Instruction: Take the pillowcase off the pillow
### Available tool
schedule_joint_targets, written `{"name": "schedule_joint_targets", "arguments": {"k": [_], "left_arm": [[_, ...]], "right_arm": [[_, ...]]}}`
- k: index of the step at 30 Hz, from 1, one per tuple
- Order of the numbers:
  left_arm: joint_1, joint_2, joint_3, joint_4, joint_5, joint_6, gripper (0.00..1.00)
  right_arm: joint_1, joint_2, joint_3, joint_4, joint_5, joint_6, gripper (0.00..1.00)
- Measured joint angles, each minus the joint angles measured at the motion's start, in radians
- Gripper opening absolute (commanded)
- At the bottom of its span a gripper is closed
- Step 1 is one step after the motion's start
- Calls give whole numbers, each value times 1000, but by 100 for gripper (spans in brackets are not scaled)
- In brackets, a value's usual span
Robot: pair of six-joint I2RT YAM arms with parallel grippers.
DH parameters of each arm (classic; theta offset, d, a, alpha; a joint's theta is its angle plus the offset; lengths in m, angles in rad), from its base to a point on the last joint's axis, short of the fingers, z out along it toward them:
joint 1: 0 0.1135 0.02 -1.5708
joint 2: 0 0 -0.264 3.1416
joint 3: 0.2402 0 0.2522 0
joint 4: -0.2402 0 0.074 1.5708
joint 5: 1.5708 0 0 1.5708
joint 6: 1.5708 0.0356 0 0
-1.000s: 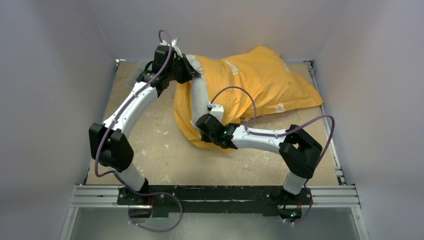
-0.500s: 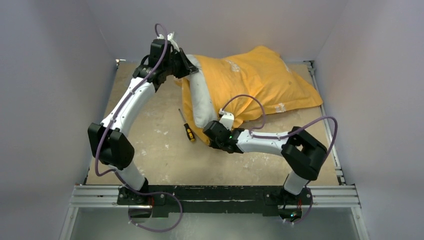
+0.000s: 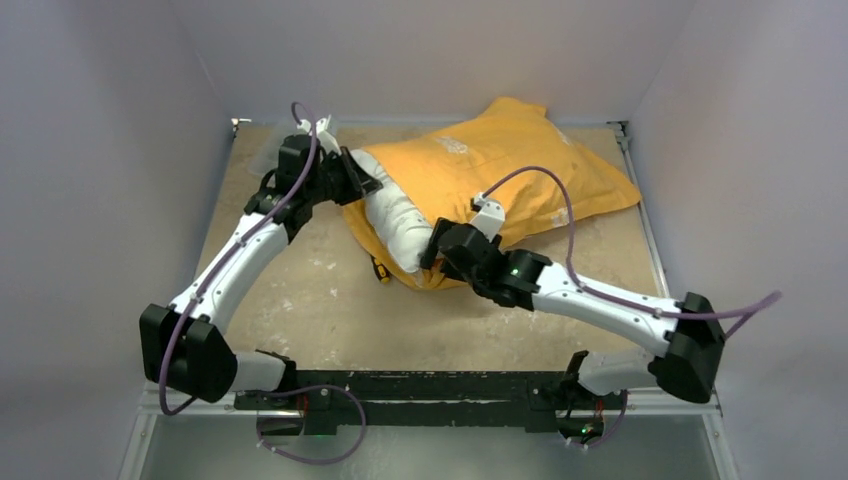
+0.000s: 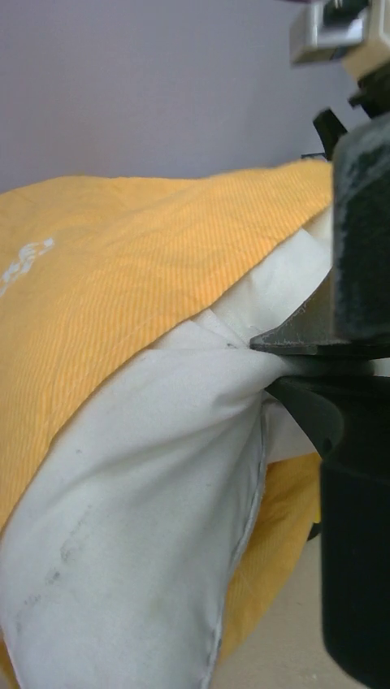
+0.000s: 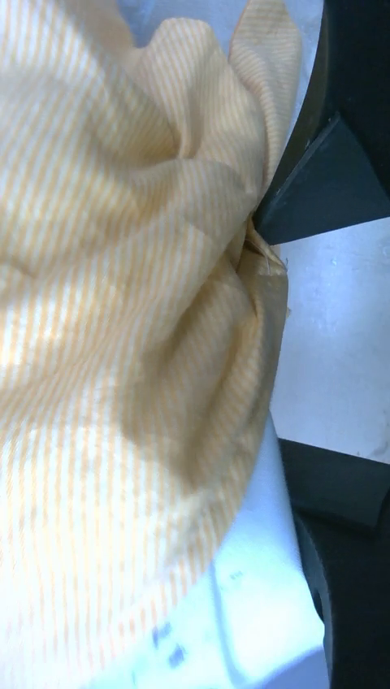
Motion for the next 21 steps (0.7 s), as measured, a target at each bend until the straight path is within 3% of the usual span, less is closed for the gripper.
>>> {"name": "schedule_joint_targets", "arguments": {"k": [5, 10, 16, 21], "left_arm": [[2, -126, -204, 34, -6, 0, 0], [2, -205, -348, 27, -11, 15, 0], [2, -227, -406, 18, -34, 26, 0], [1, -228, -402, -2, -79, 57, 0]], "right_arm": [[0, -164, 0, 48, -12, -126, 97], [0, -157, 26, 107, -35, -249, 99], [-3, -36, 36, 139, -153, -413, 99], [-5, -169, -34, 196, -339, -510, 99]]}}
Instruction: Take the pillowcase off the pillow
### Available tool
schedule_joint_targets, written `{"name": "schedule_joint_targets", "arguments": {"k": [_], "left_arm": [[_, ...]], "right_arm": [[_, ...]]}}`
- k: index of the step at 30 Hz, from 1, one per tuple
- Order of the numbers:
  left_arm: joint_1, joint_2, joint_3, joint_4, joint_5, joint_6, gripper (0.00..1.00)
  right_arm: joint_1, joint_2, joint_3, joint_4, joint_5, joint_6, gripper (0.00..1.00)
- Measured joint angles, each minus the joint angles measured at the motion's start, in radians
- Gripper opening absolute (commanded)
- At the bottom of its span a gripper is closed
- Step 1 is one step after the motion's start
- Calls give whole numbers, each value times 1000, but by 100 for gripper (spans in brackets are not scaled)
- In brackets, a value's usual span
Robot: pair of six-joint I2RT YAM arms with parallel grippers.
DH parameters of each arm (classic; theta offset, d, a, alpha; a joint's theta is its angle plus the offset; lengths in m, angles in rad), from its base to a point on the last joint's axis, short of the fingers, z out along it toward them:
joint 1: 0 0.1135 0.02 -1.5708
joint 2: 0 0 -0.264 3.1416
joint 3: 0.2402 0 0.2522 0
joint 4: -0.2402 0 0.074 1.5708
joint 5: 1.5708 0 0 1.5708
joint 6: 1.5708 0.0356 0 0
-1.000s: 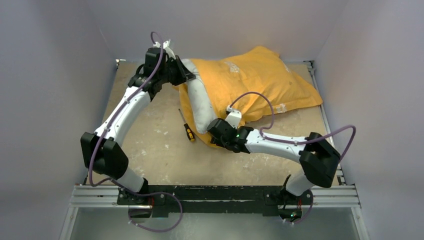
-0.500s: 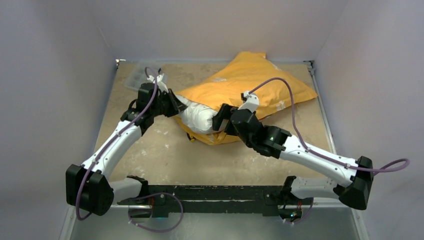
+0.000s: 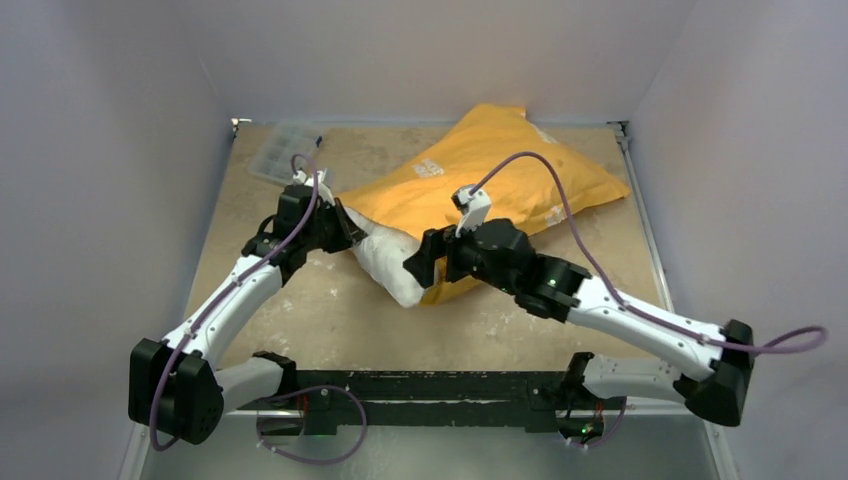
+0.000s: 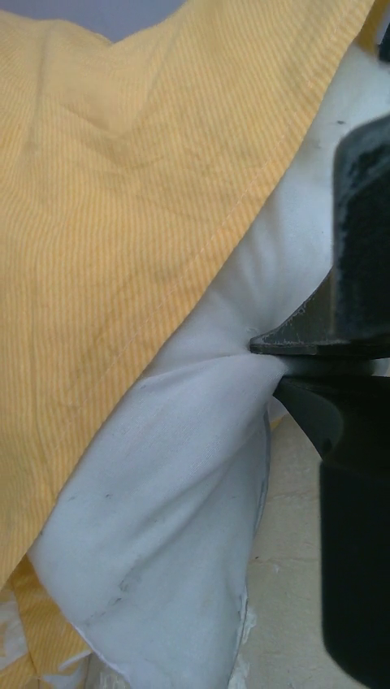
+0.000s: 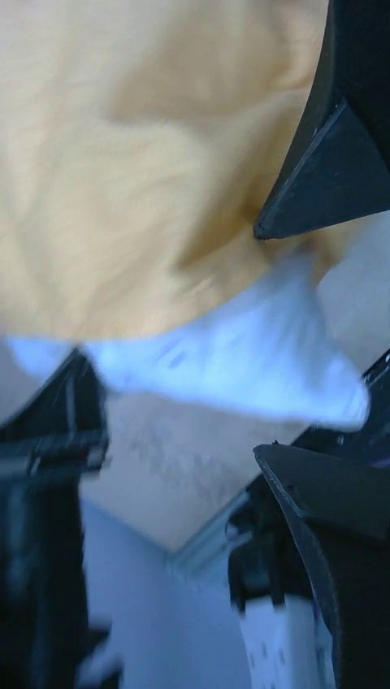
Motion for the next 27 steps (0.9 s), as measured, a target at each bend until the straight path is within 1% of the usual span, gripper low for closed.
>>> {"name": "schedule_joint_targets", "arguments": {"k": [2, 5, 9, 12, 16, 19, 22, 24, 26, 27], "left_arm": [[-1, 0, 1, -3, -6, 9, 0], [-6, 0, 1, -17, 0, 13, 0], [-9, 0, 1, -22, 5, 19, 0], [-9, -8, 1, -23, 6, 25, 0], [-9, -34, 0, -23, 10, 35, 0], [-9, -58, -2, -24, 16, 36, 0], [-9, -82, -9, -25, 22, 36, 0], [-9, -101, -13, -32, 23, 37, 0], [-9, -115, -15, -36, 23, 41, 0], [-9, -122, -18, -36, 22, 44, 0]], "right_arm": [[0, -89, -3, 49, -69, -26, 99], [2, -162, 18, 111, -115, -55, 99], [2, -145, 84, 146, -123, -89, 99], [2, -57, 142, 144, -78, -105, 99], [1, 155, 238, 129, 28, -121, 99], [-9, 300, 271, 101, 96, -141, 99], [-32, 392, 281, 81, 132, -156, 98], [-59, 444, 294, 77, 156, -161, 96], [-84, 483, 314, 74, 178, -161, 89], [-95, 500, 327, 70, 185, -159, 89]]}}
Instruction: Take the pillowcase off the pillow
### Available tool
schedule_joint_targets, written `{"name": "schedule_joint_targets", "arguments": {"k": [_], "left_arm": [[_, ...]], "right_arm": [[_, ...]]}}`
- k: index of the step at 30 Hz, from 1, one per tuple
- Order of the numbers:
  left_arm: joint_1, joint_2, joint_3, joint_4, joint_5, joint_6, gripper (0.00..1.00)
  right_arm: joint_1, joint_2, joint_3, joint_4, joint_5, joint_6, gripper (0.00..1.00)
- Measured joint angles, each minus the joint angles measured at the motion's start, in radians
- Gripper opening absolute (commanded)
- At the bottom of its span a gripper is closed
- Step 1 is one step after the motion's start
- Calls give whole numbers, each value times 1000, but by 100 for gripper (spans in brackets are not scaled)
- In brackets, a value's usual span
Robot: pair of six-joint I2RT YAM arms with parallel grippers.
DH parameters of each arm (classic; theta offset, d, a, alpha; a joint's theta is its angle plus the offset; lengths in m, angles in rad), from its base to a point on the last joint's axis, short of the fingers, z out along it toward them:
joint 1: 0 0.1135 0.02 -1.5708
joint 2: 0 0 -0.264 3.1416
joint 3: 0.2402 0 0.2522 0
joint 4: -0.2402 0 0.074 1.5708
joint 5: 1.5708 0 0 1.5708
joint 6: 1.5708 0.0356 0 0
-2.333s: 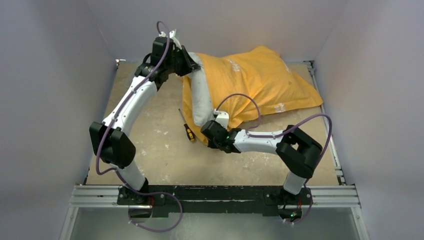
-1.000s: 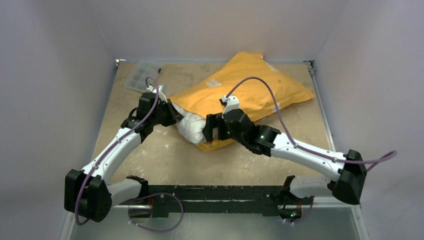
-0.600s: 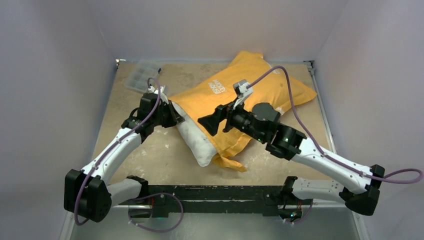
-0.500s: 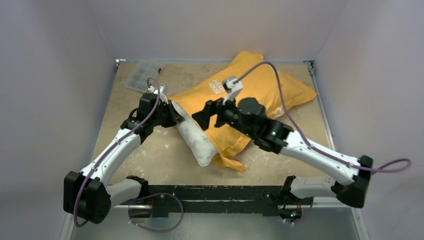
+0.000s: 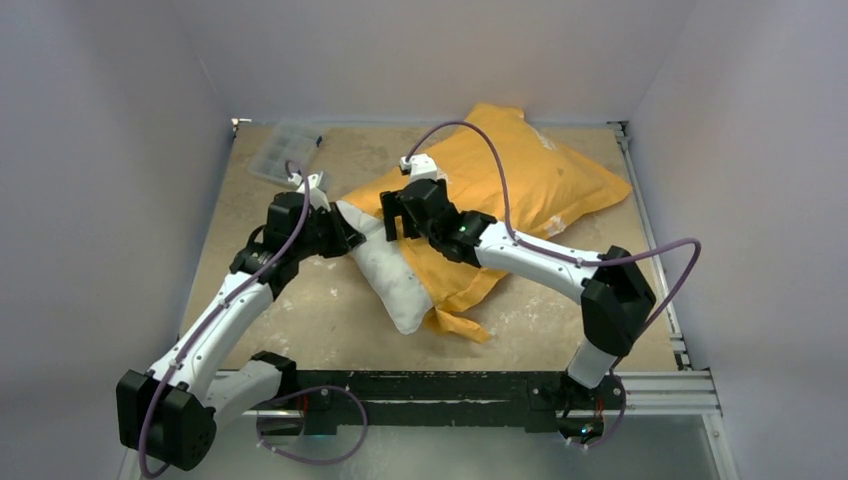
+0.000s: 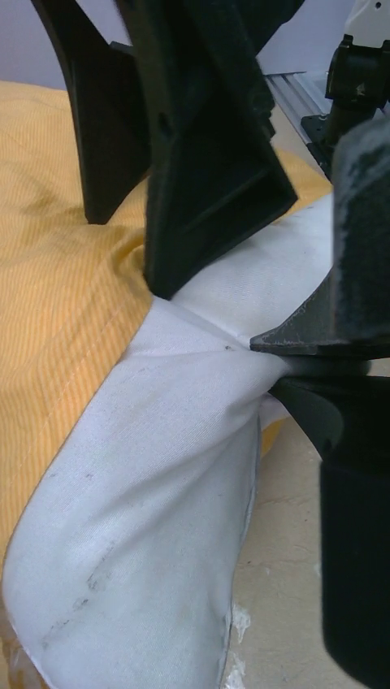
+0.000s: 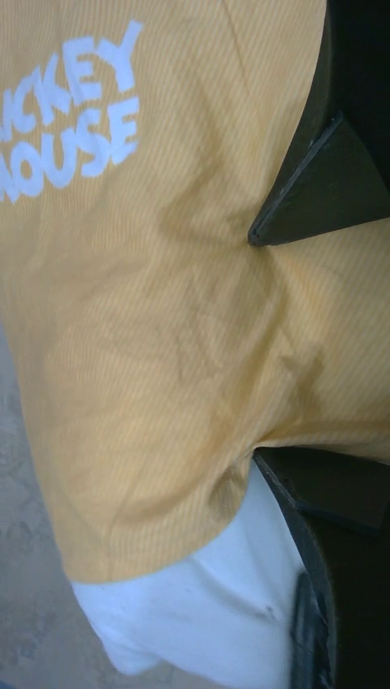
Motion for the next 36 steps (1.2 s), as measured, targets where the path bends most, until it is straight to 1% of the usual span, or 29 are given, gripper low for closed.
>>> {"name": "schedule_joint_targets", "arguments": {"k": [1, 3, 6, 7, 8, 10, 11, 14, 20, 23, 26, 27, 28, 31, 32, 33, 36], "left_arm": [[0, -5, -3, 0, -2, 1, 0], [0, -21, -13, -2, -12, 2, 0], [0, -59, -29, -18, -22, 3, 0], [0, -74, -31, -25, -22, 3, 0], [0, -93, -32, -32, -24, 3, 0], [0, -140, -33, -46, -27, 3, 0], [0, -158, -33, -47, -28, 3, 0], [0, -220, -33, -57, -34, 3, 0], [-5, -309, -33, -104, -76, 4, 0], [-6, -350, -33, -125, -112, 10, 0], [-10, -339, -33, -129, -150, 22, 0], [-11, -320, -33, -129, -167, 28, 6], [-11, -291, -31, -129, -185, 32, 15], [-10, -172, 19, -145, -217, 61, 64], [-10, -132, 41, -148, -223, 73, 78], [-10, -93, 67, -153, -229, 77, 84], [-9, -42, 127, -159, -227, 93, 93]], "right_arm": [[-11, 14, 13, -6, 3, 5, 89], [-35, 31, 27, -13, 7, 14, 64], [-105, 27, 25, -23, 20, 32, 64], [-143, 20, 19, -24, 25, 38, 33], [-184, 10, 13, -26, 30, 41, 20], [-267, -14, 3, -35, 47, 48, 5], [-296, -23, 3, -36, 52, 52, 0], [-367, -58, 3, -34, 58, 73, 0], [-430, -111, 2, -33, 40, 98, 0], [-478, -131, -16, -16, 2, 108, 0], [-498, -143, -39, 31, -66, 96, 0], [-498, -142, -43, 51, -96, 88, 0], [-498, -140, -45, 73, -127, 79, 0], [-498, -124, -45, 131, -198, 61, 0], [-498, -116, -47, 152, -216, 56, 0], [-498, -108, -50, 177, -229, 51, 0], [-494, -80, -59, 241, -261, 44, 0]]}}
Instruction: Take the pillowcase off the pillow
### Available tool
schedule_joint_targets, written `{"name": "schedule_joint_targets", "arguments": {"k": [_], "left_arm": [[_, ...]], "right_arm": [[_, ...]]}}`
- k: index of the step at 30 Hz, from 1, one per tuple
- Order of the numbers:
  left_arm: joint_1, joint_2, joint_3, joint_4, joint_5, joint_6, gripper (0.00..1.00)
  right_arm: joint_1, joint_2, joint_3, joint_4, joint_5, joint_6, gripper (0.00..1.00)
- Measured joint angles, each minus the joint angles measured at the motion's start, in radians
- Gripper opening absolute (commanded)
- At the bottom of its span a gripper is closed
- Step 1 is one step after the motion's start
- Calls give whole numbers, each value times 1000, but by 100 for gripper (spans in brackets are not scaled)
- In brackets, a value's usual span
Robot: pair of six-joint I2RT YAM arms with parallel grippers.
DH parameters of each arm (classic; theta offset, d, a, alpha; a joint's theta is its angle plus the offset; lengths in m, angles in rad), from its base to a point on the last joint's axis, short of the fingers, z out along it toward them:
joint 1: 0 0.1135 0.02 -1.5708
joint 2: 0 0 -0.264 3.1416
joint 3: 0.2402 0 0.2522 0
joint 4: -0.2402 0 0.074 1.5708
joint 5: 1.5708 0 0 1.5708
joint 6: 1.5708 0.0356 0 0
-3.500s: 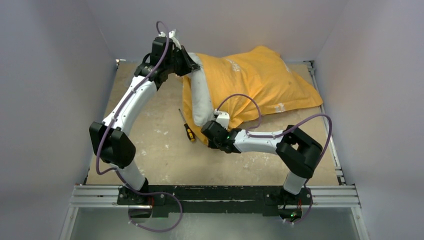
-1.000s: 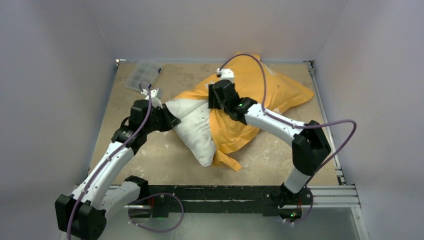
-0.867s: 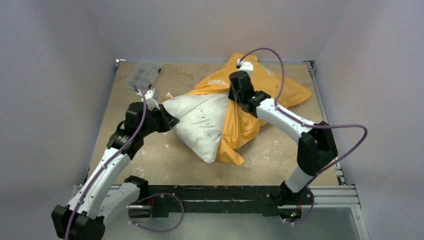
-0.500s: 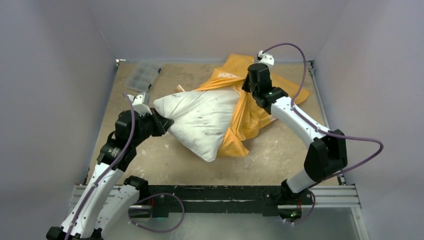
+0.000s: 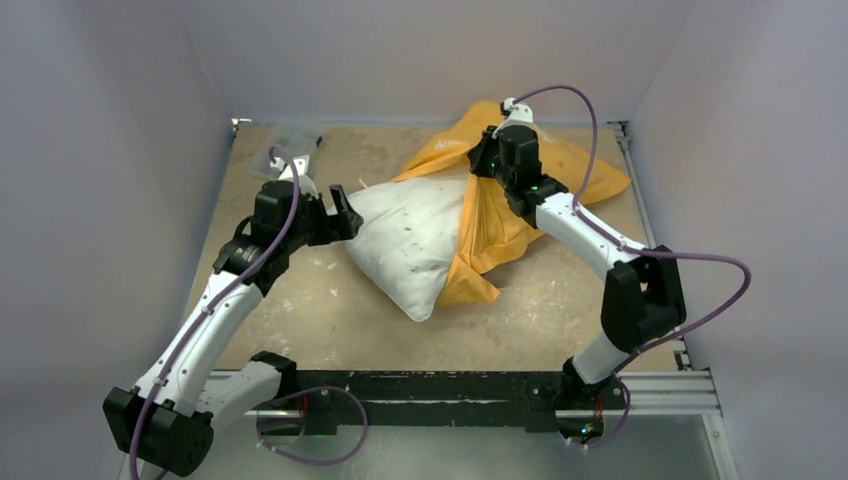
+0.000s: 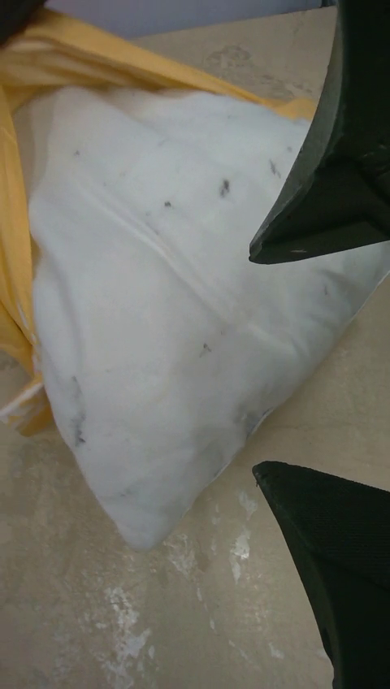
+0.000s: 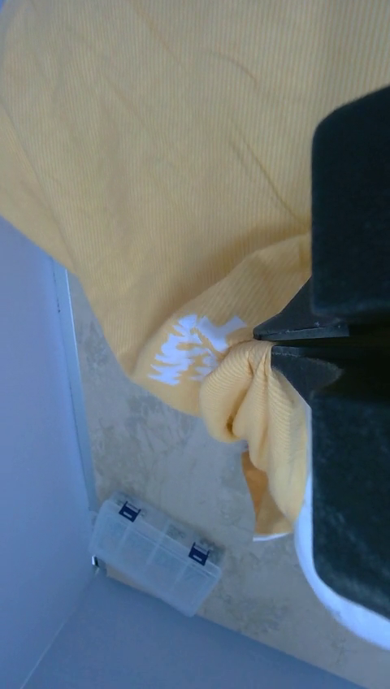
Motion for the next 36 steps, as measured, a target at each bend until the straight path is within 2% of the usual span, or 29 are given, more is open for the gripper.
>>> {"name": "schedule_joint_targets", "arguments": {"k": [4, 8, 13, 16, 20, 23, 25, 26, 27, 28, 30, 31, 33, 35, 36], "left_arm": [[-50, -7, 66, 7, 14, 39, 97], [-191, -9, 77, 16, 1, 56, 99], [-499, 94, 78, 24, -171, 46, 99], [-648, 180, 79, 27, -286, 39, 99], [-778, 305, 85, 32, -444, 34, 99], [-823, 397, 92, 34, -549, 12, 98], [-834, 460, 92, 32, -619, -17, 88], [-835, 490, 92, 30, -653, -32, 77], [-835, 511, 92, 27, -676, -47, 49], [-835, 531, 92, 24, -700, -58, 30], [-835, 549, 91, 22, -735, -83, 5], [-835, 549, 91, 20, -747, -88, 0], [-835, 539, 91, 22, -764, -90, 0], [-835, 523, 92, 20, -770, -84, 0], [-835, 513, 94, 16, -770, -76, 0]], "right_arm": [[14, 56, -1, 79, -35, -5, 0], [21, 116, 5, 116, -62, -6, 0], [21, 151, 6, 136, -83, -5, 0], [21, 151, 6, 148, -91, -4, 0], [21, 151, 6, 154, -97, -4, 0], [21, 151, 3, 161, -106, -4, 0], [21, 151, 0, 162, -113, -4, 0], [21, 151, -1, 164, -114, -4, 0], [21, 151, -2, 164, -116, -4, 0], [21, 150, -3, 164, -116, -4, 0], [21, 146, -10, 165, -119, -3, 0], [21, 139, -17, 165, -121, -3, 2], [21, 121, -33, 165, -123, -3, 7], [21, 94, -50, 164, -122, -3, 18], [21, 70, -64, 164, -120, -4, 27]]}}
